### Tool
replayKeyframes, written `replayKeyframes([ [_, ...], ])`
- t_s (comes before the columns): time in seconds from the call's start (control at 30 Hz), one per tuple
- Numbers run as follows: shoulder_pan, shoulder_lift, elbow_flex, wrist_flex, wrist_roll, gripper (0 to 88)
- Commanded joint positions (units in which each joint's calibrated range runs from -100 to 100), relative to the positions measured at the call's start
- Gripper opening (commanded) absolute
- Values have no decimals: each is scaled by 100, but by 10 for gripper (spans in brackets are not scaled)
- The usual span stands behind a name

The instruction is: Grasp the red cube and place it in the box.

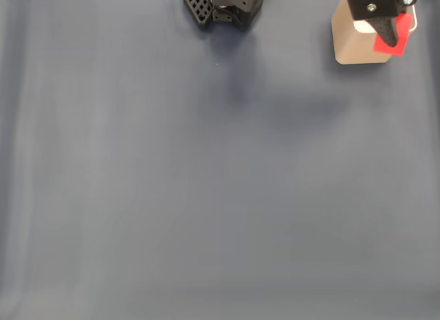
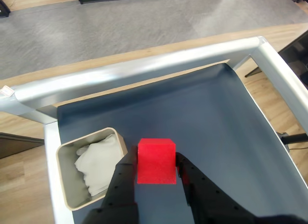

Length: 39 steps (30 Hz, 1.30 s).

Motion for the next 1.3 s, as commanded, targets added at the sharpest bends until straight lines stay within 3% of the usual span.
replayKeyframes([
  [0.0, -238, -212, -107, 34, 34, 1],
  [0.67, -1374, -619, 322, 371, 39, 1],
  [1.27, -1608, -402, 367, 371, 142, 3],
])
